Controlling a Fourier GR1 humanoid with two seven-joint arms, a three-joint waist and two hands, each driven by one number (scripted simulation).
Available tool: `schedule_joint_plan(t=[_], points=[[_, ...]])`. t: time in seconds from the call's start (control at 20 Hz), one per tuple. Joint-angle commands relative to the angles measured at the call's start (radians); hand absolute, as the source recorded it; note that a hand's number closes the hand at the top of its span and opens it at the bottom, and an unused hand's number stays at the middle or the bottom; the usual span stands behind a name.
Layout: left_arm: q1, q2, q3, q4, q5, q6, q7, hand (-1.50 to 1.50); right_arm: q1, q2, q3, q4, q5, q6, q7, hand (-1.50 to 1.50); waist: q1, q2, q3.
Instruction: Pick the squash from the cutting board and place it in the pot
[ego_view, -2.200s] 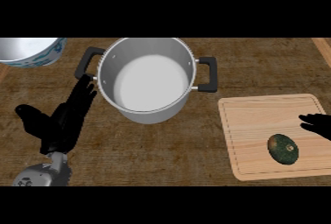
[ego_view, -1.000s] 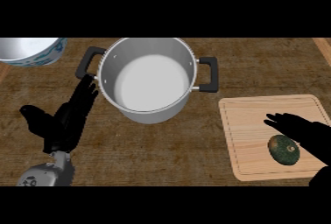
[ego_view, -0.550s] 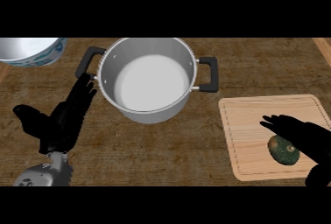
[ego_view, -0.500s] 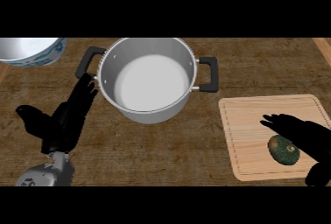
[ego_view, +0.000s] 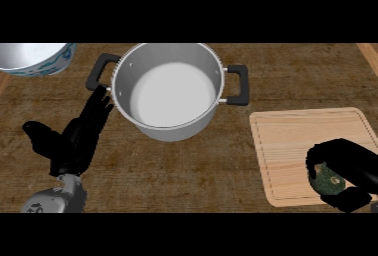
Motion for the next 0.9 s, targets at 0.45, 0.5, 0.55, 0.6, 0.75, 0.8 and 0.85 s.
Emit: schedule_joint_plan(t=[0.45,0.5,0.55,0.6,0.75,0.8,0.85], points=[[0.020,0.013,0.036,-0.008,-0.012,0.017,0.007,0.00,0.085,0.529,-0.092,-0.083,0.105,-0.079,0.791,1.50,-0.056,-0.014,-0.007],[0.040,0.009,0.029,-0.011,0.000,0.005,0.003,0.00,0.093,0.531,-0.069,-0.106,0.121,-0.091,0.867,1.50,-0.042,-0.015,-0.008],[0.032,0.008,0.030,0.000,-0.009,0.011,-0.006,0.00,0.079,0.532,-0.035,-0.134,0.118,-0.116,0.924,1.50,-0.038,-0.014,-0.007],[0.014,0.012,0.023,-0.014,-0.012,0.011,0.020,0.00,0.064,0.534,-0.021,-0.172,0.131,-0.132,1.004,1.50,-0.035,-0.018,-0.006],[0.014,0.020,0.031,-0.001,-0.004,-0.005,0.000,0.00,0.031,0.537,0.060,-0.271,0.211,-0.204,1.213,1.50,-0.025,-0.018,-0.007],[0.008,0.005,0.012,0.001,-0.013,0.006,0.020,0.00,0.018,0.537,0.105,-0.310,0.237,-0.222,1.277,1.50,-0.025,-0.018,-0.006],[0.000,0.022,0.036,-0.009,0.000,-0.002,0.010,0.00,0.013,0.538,0.148,-0.347,0.271,-0.223,1.334,1.50,-0.018,-0.022,-0.008]])
